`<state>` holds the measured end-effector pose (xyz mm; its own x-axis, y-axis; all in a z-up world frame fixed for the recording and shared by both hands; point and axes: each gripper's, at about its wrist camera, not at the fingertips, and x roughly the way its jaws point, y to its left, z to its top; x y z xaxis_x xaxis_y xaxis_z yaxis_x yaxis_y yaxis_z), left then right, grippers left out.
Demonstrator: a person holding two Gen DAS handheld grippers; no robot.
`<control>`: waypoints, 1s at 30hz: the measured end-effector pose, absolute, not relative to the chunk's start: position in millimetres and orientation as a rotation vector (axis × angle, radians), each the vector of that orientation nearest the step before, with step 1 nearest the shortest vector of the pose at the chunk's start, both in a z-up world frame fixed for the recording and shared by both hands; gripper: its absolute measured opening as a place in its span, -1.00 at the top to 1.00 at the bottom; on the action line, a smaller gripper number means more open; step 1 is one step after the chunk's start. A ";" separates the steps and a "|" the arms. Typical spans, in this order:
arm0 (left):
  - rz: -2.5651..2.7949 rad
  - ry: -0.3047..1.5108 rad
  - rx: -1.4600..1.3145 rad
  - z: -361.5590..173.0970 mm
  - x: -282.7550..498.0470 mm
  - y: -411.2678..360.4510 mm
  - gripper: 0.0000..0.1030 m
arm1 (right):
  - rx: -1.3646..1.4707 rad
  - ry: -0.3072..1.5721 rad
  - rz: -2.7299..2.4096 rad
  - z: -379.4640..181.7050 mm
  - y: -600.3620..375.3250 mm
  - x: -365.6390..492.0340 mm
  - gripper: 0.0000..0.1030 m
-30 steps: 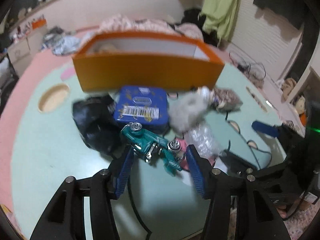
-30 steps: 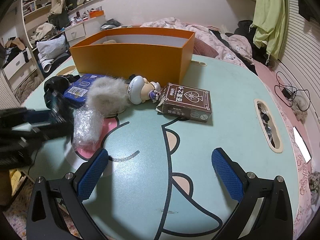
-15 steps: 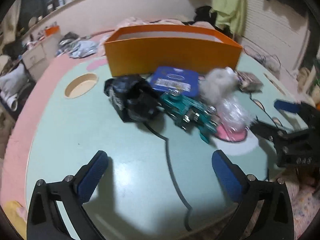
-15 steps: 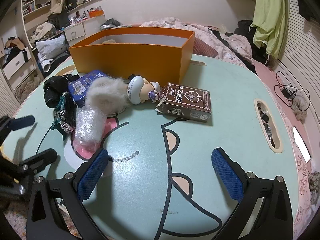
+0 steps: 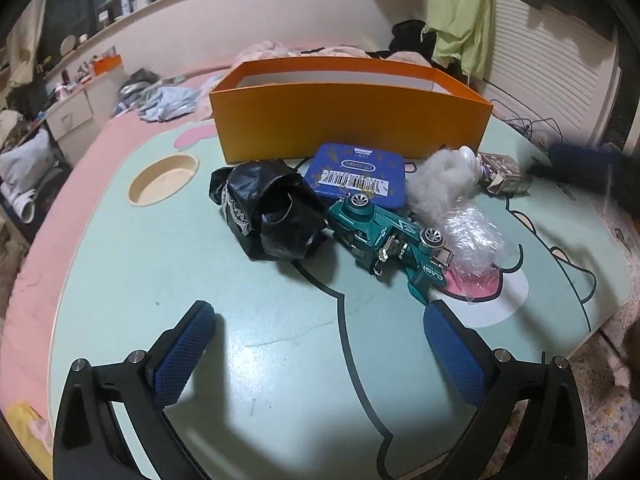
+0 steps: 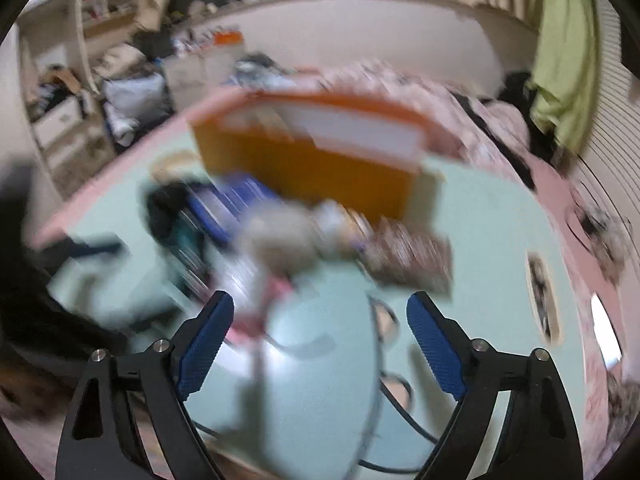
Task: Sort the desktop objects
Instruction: 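Grasp the green toy car with the left gripper, place it on the table, then grasp the dark glittery pouch in the box with the right gripper, set it on the table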
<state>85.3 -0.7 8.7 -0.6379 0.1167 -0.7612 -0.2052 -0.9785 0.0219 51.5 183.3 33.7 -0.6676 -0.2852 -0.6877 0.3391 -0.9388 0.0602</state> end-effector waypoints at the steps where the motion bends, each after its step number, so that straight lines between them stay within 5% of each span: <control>1: 2.686 0.159 -1.236 9.0 85.1 -1.3 -1.00 | 1.019 0.072 -2.579 49.2 177.9 45.4 -0.72; 6: 2.684 0.158 -1.225 9.1 84.9 -2.5 -1.00 | 1.174 -0.038 -2.517 88.8 141.6 -33.6 -0.67; 10: 2.686 0.157 -1.210 9.0 83.9 -2.6 -1.00 | 1.411 -0.126 -2.444 68.9 119.8 -94.7 -0.34; 15: 2.685 0.154 -1.198 8.4 84.1 -3.7 -1.00 | 1.609 -0.225 -2.404 34.7 107.2 -135.2 -0.31; 18: 2.687 0.150 -1.196 8.5 84.6 -3.3 -1.00 | 1.725 -0.237 -2.345 11.0 105.1 -148.7 0.24; 19: 2.687 0.155 -1.195 8.5 84.4 -3.3 -1.00 | 1.708 -0.268 -2.351 10.2 109.0 -149.2 0.38; 30: 2.688 0.155 -1.194 7.6 83.9 -4.0 -1.00 | 1.219 -0.332 -2.461 109.9 169.0 -57.8 0.43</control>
<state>83.9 -4.0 7.6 -0.6553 0.1362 -0.7430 -0.2208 -0.9752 0.0160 -57.8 169.0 109.9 -0.5555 -0.4282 -0.7128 0.2237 -0.9026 0.3679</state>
